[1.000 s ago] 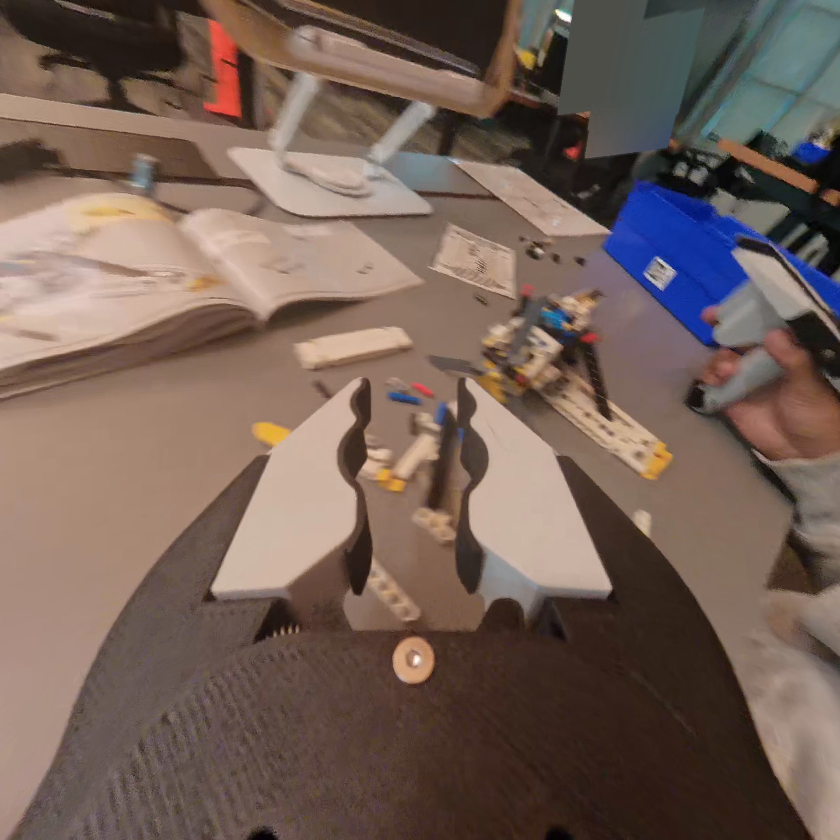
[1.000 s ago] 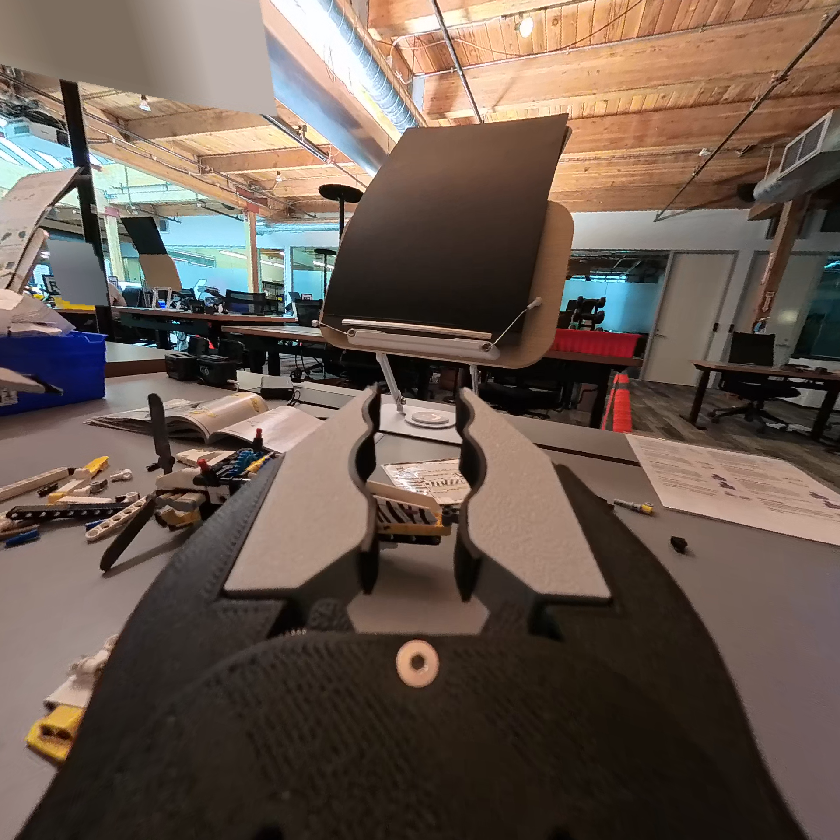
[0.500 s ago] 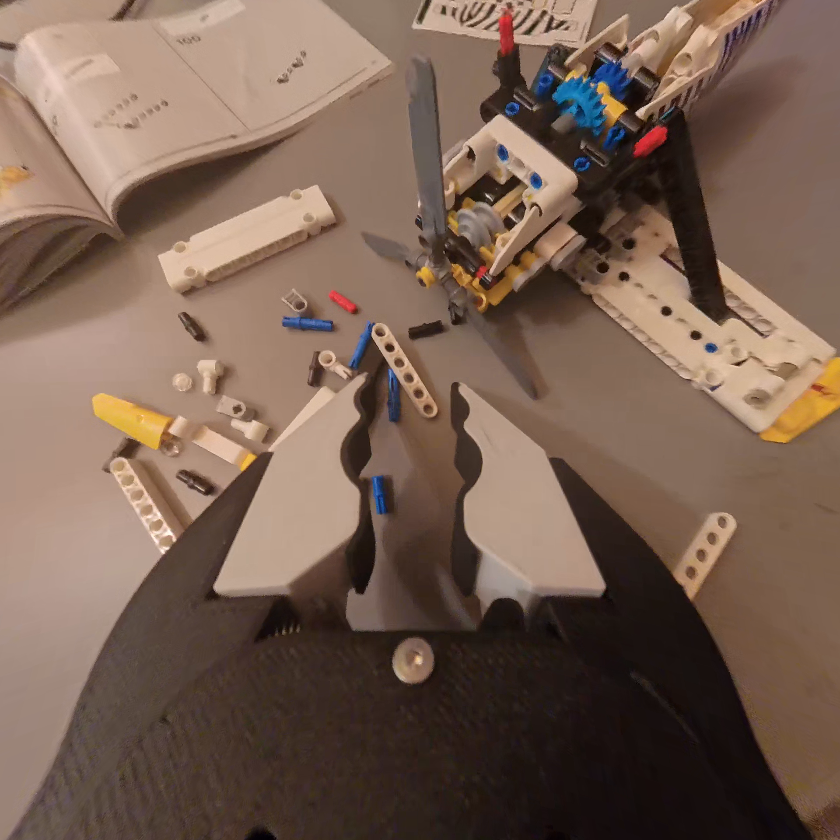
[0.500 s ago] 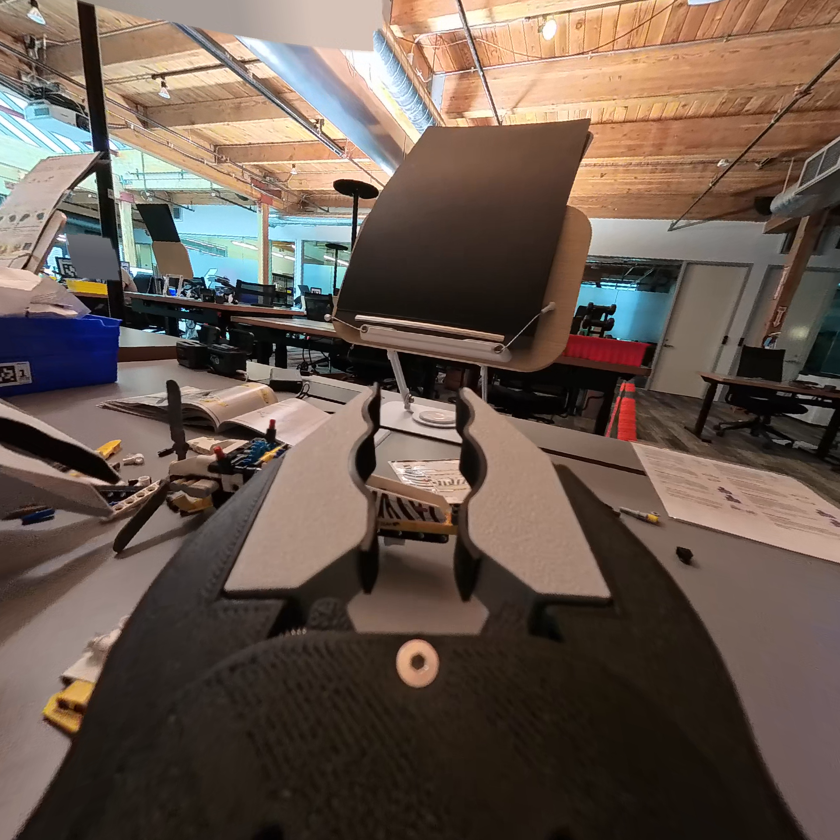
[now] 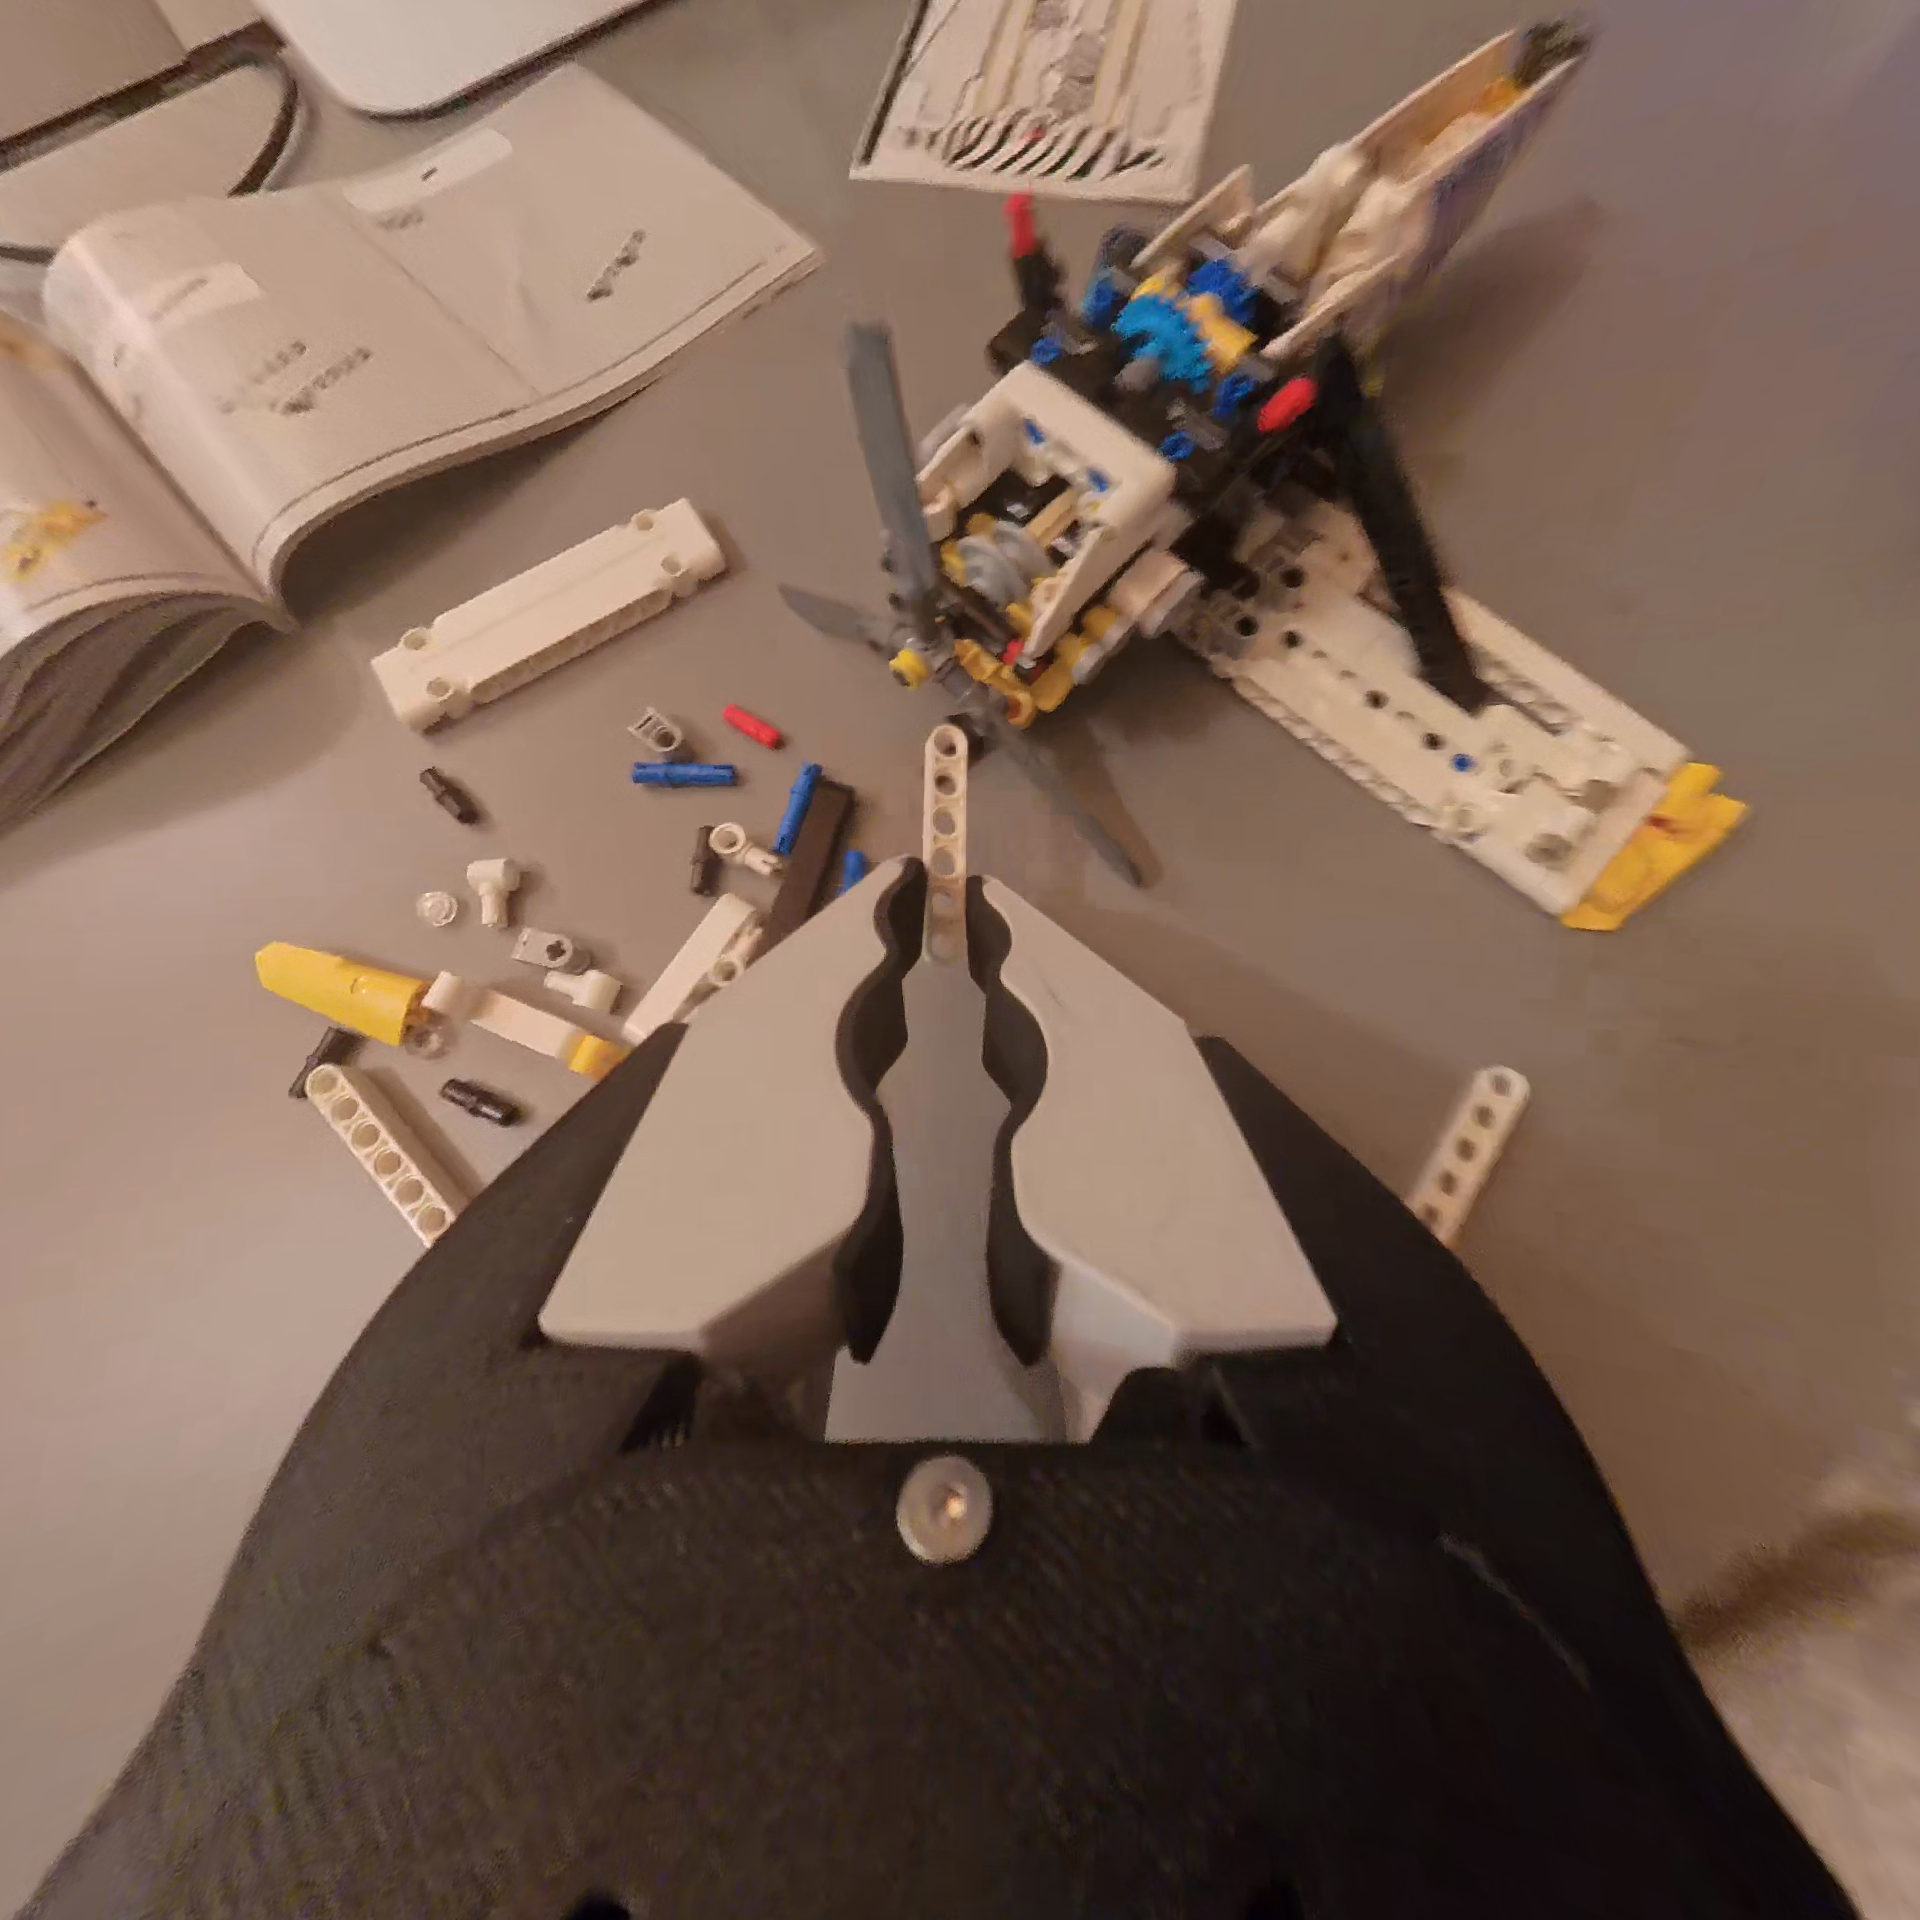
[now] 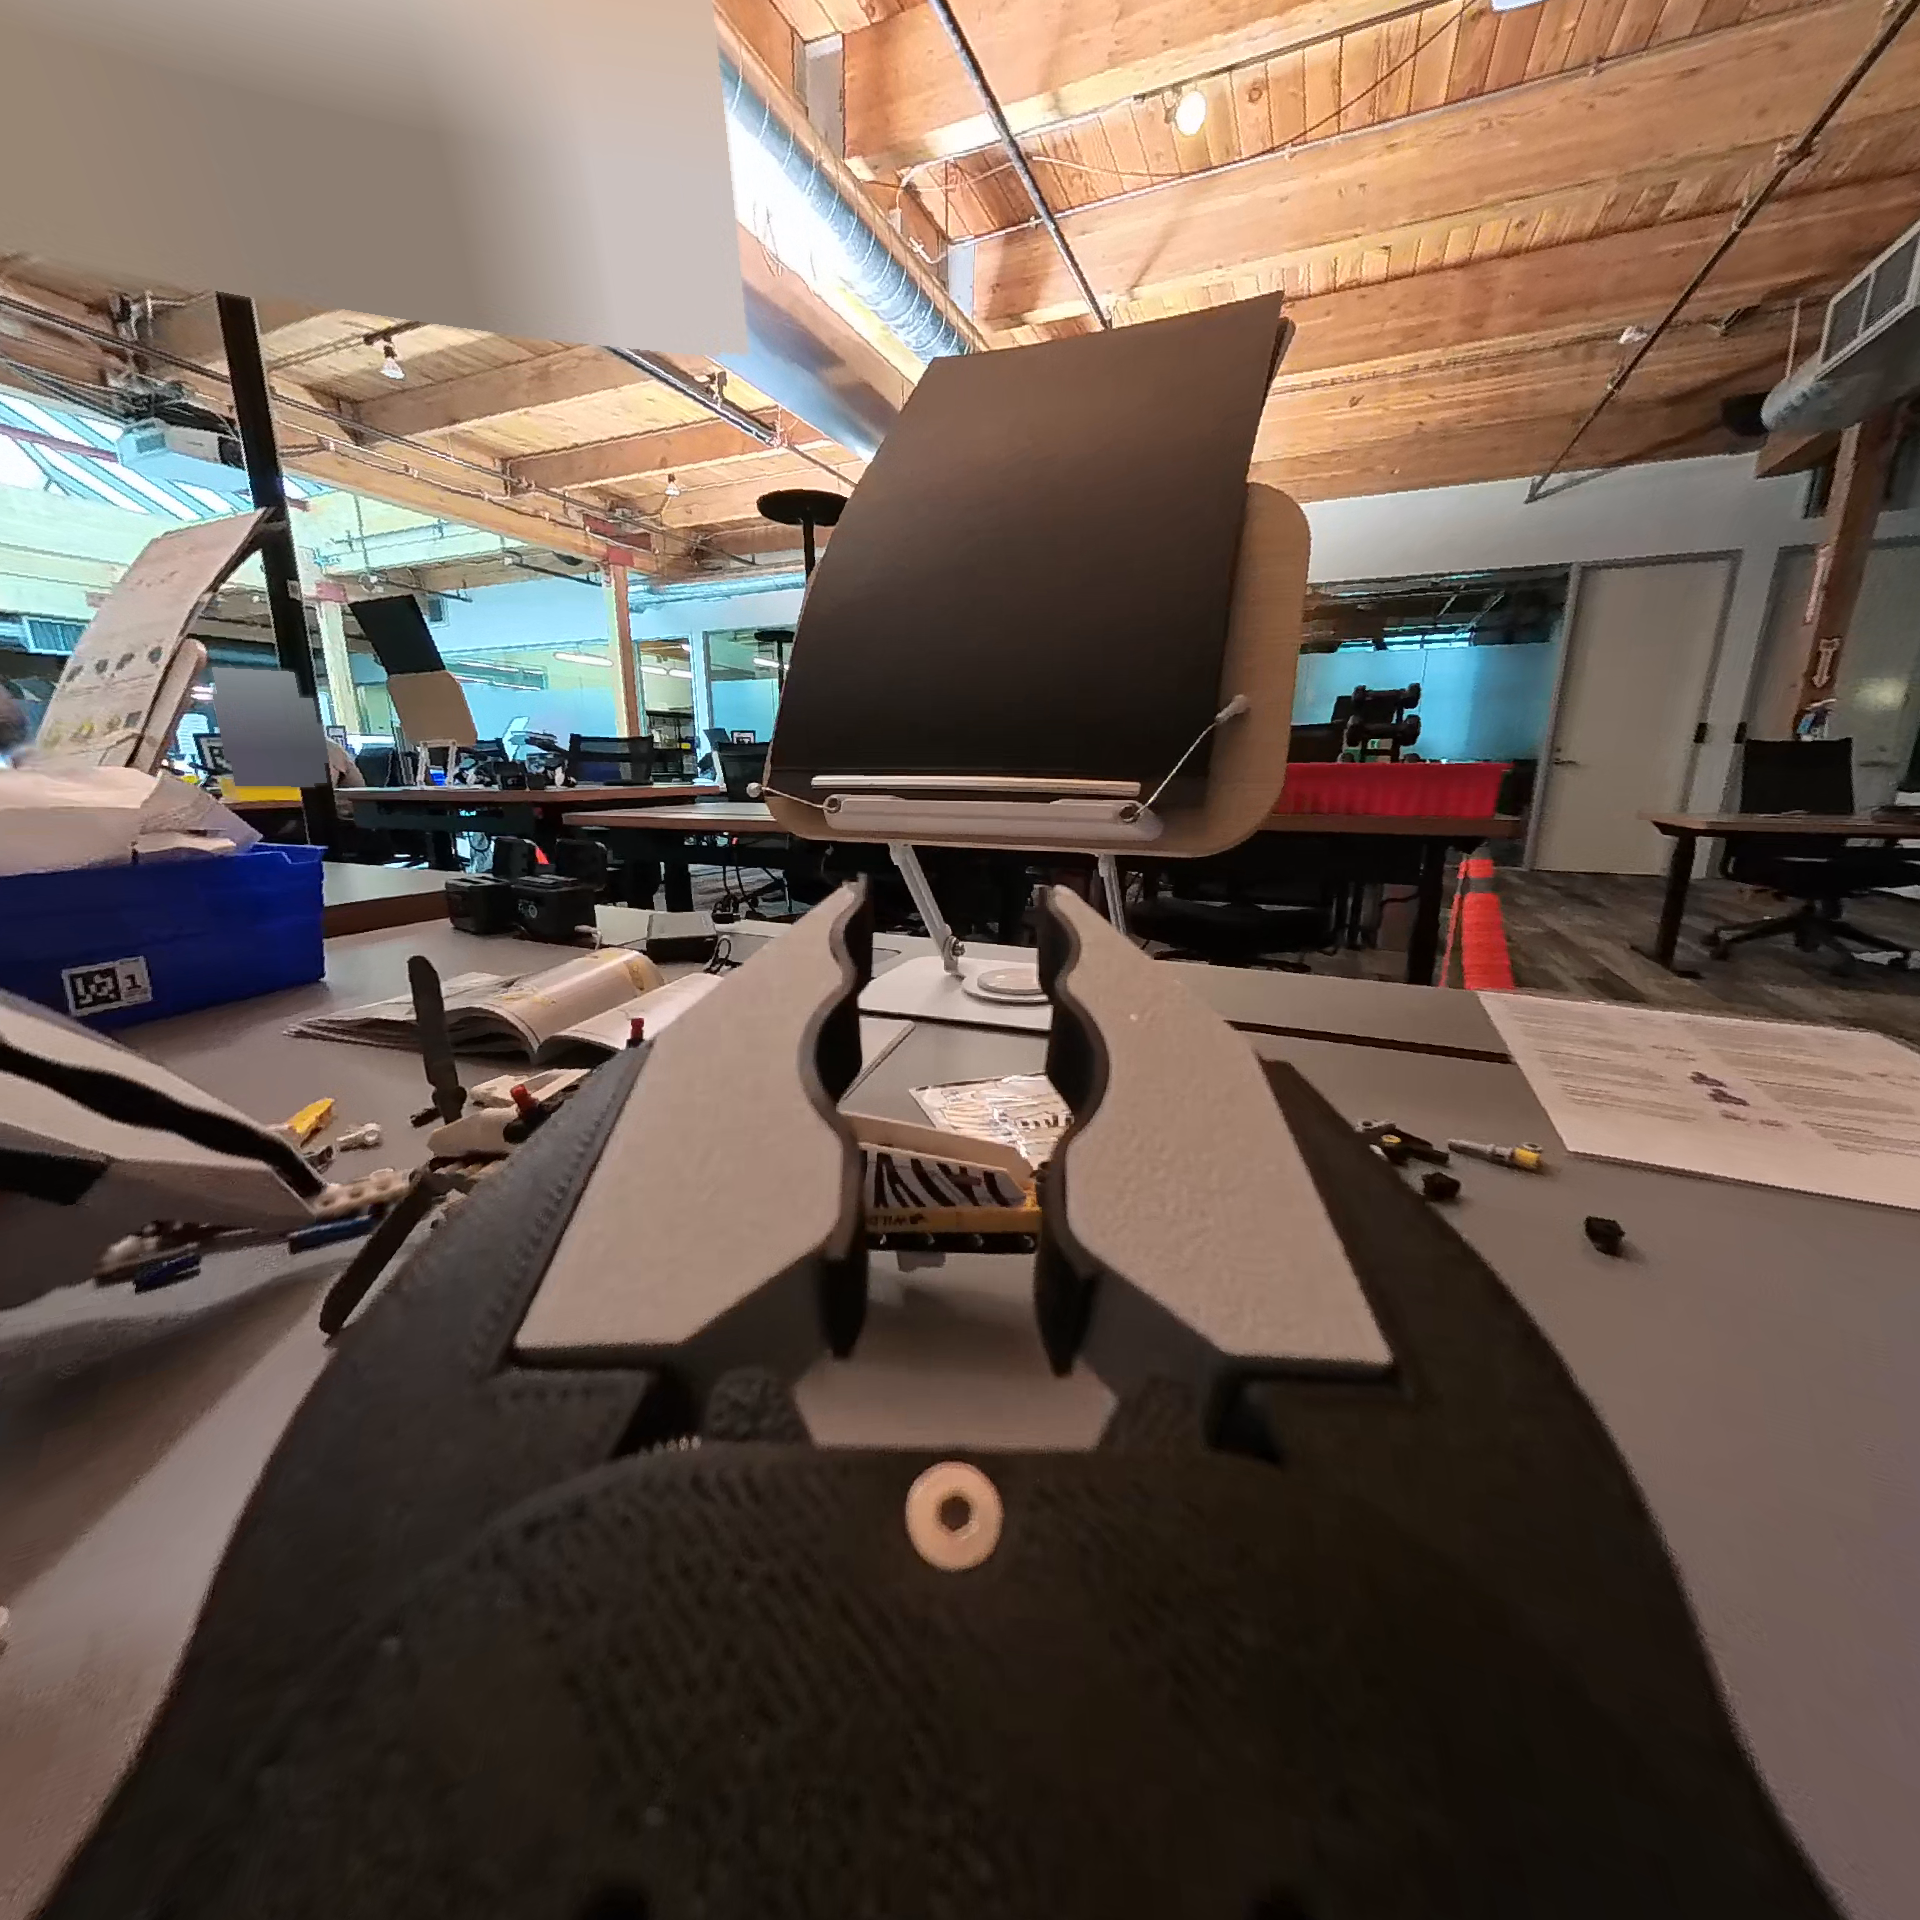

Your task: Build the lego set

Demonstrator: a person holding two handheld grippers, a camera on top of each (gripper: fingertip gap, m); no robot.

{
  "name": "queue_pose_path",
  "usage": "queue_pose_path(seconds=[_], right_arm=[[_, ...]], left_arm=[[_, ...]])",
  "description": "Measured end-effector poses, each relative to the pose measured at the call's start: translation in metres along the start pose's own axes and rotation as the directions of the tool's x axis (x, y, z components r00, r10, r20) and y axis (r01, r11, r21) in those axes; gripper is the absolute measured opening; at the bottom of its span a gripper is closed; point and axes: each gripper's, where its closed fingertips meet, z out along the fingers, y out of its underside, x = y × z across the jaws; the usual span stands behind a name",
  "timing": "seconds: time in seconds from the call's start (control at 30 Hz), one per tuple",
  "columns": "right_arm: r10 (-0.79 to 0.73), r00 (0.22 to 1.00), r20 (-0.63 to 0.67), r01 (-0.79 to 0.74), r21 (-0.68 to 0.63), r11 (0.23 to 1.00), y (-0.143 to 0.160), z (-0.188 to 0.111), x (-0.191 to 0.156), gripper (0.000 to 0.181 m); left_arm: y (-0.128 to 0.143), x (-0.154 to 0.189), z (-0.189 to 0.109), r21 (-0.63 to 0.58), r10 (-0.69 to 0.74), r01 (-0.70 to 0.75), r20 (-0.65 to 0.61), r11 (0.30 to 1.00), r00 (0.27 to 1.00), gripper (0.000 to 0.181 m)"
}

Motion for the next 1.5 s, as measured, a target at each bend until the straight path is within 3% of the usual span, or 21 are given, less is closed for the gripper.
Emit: queue_pose_path(seconds=[0.13,0.23,0.33,0.5,0.8,0.97,1.33,1.5], right_arm=[[-0.017,1.000,0.005,0.017,-0.007,1.000,0.007,0.005,0.003,0.029],[-0.024,1.000,0.006,0.024,-0.009,1.000,0.008,0.007,0.001,0.029],[-0.030,1.000,0.010,0.030,-0.007,1.000,0.009,0.008,0.000,0.029],[-0.038,0.999,0.011,0.038,-0.012,0.999,0.010,0.010,-0.001,0.029],[-0.035,0.999,0.010,0.035,-0.010,0.999,0.011,0.011,0.000,0.029],[-0.039,0.999,0.011,0.040,-0.013,0.999,0.011,0.012,0.000,0.029],[-0.056,0.998,0.017,0.057,-0.018,0.998,0.011,0.011,0.002,0.029],[-0.060,0.998,0.022,0.061,-0.020,0.998,0.010,0.010,0.002,0.029]], left_arm=[[-0.001,0.040,-0.021,0.020,0.061,-0.058,-0.224,0.998,0.973,0.005],[0.013,0.085,-0.041,0.031,0.097,-0.093,-0.463,0.995,0.881,0.005],[0.030,0.108,-0.045,-0.011,0.069,-0.090,-0.564,0.996,0.823,0.005],[0.048,0.112,-0.031,-0.066,0.069,-0.127,-0.560,0.990,0.825,0.005],[0.053,0.101,-0.031,-0.091,0.043,-0.111,-0.550,0.990,0.834,0.005],[0.050,0.104,-0.034,-0.081,0.007,-0.069,-0.597,0.994,0.802,0.010],[0.053,0.103,-0.030,-0.054,0.094,-0.145,-0.536,0.988,0.839,0.030],[0.053,0.105,-0.026,-0.043,0.143,-0.190,-0.501,0.981,0.853,0.029]])
